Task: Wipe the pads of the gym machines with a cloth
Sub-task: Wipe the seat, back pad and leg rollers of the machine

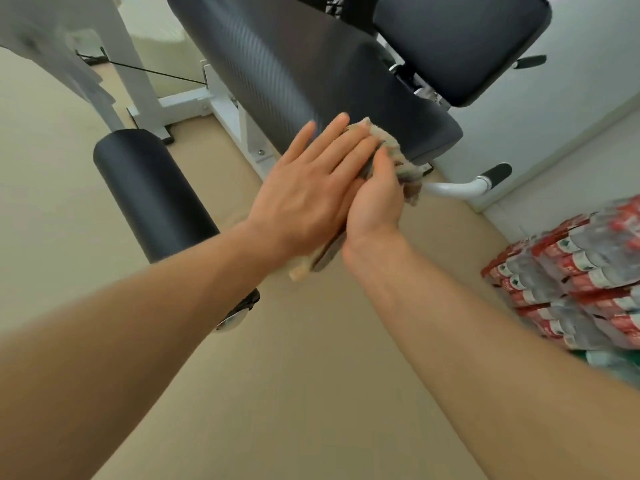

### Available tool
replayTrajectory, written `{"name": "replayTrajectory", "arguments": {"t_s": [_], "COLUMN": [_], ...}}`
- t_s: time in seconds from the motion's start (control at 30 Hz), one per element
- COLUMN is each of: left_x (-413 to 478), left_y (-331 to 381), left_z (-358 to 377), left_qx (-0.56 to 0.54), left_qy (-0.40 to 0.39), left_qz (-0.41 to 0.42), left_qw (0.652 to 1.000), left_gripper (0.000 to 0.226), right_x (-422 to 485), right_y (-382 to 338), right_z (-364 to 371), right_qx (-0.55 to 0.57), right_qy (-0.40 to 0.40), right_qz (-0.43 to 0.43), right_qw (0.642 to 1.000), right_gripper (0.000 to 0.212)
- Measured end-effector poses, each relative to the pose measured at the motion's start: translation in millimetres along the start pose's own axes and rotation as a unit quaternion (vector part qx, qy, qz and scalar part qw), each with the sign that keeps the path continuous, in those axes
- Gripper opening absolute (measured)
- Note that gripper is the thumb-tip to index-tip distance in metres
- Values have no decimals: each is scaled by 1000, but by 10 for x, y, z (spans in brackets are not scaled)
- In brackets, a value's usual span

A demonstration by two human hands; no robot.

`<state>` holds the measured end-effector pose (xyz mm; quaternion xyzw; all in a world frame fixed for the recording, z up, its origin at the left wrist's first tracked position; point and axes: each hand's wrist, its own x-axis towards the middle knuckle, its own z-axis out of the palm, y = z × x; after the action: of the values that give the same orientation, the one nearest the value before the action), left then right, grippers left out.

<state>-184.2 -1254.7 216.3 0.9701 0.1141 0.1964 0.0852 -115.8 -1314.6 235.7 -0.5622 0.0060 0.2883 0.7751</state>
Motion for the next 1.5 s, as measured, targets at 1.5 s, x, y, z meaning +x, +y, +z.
{"name": "replayTrajectory", "arguments": {"t_s": [1.5], "left_x": [1327], "left_y": [-2039], "left_z": [383], "left_qx": [-371], "left_qy": [251], "left_qz": [-433], "left_qw": [782], "left_gripper": [57], "right_x": [1811], "right_y": [-172], "right_z": [2105], "right_qx": [-724], "right_qy": [-298], "right_qz": [-284], "right_qw": [553], "right_gripper": [57]}}
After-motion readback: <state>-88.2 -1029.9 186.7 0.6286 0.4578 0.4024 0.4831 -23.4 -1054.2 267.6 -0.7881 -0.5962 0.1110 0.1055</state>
